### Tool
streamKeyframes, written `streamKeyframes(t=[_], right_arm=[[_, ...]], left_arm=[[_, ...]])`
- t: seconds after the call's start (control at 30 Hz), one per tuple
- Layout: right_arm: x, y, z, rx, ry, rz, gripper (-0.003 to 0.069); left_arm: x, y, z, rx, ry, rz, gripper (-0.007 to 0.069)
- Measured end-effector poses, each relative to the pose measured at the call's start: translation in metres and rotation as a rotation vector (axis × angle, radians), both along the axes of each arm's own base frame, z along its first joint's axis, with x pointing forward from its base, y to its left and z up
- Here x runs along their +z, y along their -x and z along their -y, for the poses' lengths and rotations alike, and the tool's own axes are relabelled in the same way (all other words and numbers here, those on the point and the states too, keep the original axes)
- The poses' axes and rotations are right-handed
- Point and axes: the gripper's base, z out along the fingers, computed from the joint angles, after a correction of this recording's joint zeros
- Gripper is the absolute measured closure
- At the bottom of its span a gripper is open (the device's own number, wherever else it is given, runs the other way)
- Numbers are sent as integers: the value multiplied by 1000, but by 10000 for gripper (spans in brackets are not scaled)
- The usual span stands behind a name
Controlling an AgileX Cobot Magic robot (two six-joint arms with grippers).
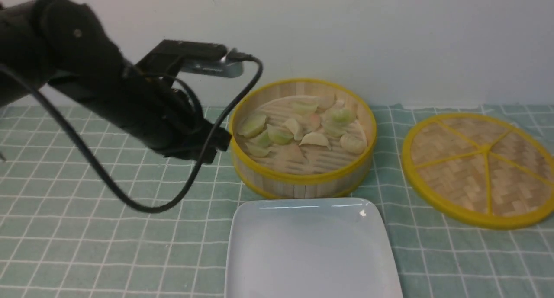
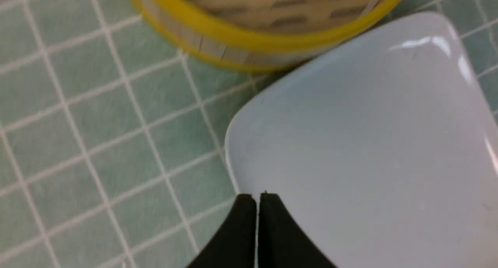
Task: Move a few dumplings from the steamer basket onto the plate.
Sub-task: Use the left arm to grab a dumpling from the steamer
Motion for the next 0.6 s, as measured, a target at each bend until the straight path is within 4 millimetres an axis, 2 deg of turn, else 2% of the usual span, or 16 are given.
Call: streamKeyframes(t=[0.1, 0.13, 0.17, 0.2, 0.27, 0.3, 0.37, 0.43, 0.53, 0.57, 0.6], right_arm=[[0, 0, 1, 0, 17, 1, 673], [0, 0, 1, 0, 18, 1, 673], [-1, 0, 2, -1, 23, 1, 673], [-1, 0, 2, -1, 25, 0, 673], [-1, 0, 2, -2, 27, 0, 673], [-1, 0, 2, -2, 27, 0, 673], [-1, 0, 2, 0, 28, -5, 673], [-1, 1, 2, 2, 30, -11, 673], [-2, 1, 2, -4, 24, -17, 673], [-2, 1, 2, -5, 23, -17, 673], [-2, 1, 2, -11, 17, -20, 673]], left_arm=[[5, -25, 17, -9, 17, 87, 631], [5, -26, 18, -9, 18, 92, 631], [4, -38, 23, -10, 16, 126, 626], [4, -42, 24, -9, 16, 136, 624], [-7, -66, 31, 6, 11, 199, 580], [-11, -73, 33, 9, 7, 206, 565], [-23, -87, 37, 24, 11, 219, 501], [-38, -102, 42, 33, 12, 219, 404], [-59, -120, 49, 39, 7, 199, 299], [-59, -120, 49, 39, 7, 199, 292], [-70, -127, 52, 39, 2, 188, 242]])
